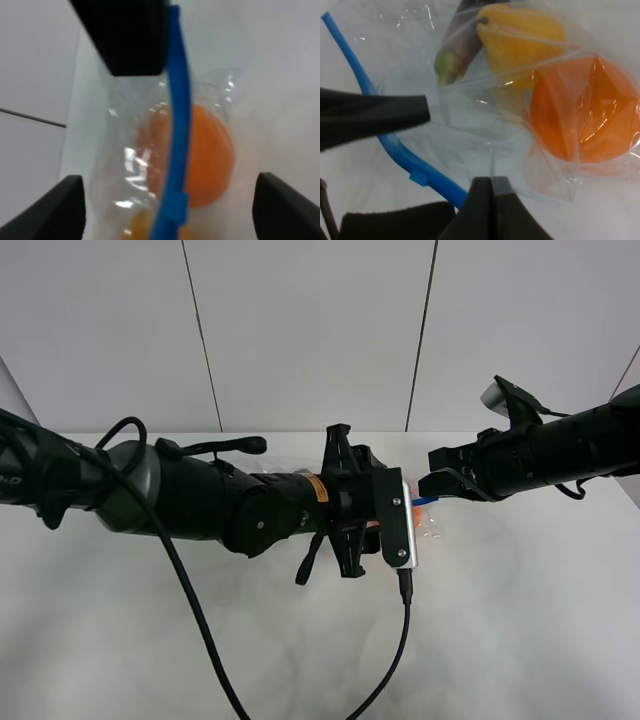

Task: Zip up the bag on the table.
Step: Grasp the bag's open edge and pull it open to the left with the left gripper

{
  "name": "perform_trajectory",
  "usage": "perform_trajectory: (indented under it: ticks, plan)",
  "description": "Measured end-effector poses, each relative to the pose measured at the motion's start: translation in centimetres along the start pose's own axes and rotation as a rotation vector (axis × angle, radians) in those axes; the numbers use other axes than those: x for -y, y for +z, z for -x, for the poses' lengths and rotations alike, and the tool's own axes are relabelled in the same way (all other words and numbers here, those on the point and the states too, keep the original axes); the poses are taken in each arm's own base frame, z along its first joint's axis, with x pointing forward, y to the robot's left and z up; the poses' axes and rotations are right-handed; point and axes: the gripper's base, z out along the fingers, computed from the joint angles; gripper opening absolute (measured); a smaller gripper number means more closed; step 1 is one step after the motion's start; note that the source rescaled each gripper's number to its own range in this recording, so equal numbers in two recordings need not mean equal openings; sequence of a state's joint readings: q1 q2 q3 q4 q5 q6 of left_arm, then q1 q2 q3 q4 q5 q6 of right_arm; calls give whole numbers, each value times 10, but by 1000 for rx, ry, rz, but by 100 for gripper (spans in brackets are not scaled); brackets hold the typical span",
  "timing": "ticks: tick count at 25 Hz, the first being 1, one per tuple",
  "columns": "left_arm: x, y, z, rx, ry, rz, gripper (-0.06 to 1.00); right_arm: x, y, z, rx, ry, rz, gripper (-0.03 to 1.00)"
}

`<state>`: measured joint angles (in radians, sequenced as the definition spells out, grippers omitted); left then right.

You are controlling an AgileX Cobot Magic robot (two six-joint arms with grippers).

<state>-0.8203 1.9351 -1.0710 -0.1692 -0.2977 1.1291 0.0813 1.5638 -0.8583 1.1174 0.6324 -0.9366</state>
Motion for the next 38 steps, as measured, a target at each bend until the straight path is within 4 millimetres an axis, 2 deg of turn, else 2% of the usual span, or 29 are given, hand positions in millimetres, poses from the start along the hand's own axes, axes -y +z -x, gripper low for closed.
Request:
perform_trajectory:
  ticks: [4, 8, 15, 23, 26, 27, 30, 33, 38]
  plan:
    - [-2, 0, 1, 12, 0, 27, 89, 0, 0, 0, -1, -1, -1, 0]
    - [-2, 0, 1, 12, 0, 27, 71, 0, 0, 0, -1, -2, -1, 0]
    - [-2, 0, 1, 10, 0, 23, 51, 0, 0, 0, 1, -3, -5, 0]
    - [-2, 0, 1, 10, 1, 23, 38, 1, 0, 1, 7, -3, -13, 0]
    - [-2, 0, 1, 10, 4, 23, 26, 1, 0, 1, 8, -3, -15, 0]
    - [-2, 0, 1, 10, 4, 23, 16, 1, 0, 1, 8, -3, -15, 0]
    - [-2, 0, 1, 10, 9, 23, 4, 1, 0, 1, 8, -3, -15, 0]
    - [-2, 0, 1, 10, 22, 23, 1, 1, 0, 1, 8, -3, -15, 0]
    - [-2, 0, 1, 10, 49, 23, 1, 1, 0, 1, 8, -3, -15, 0]
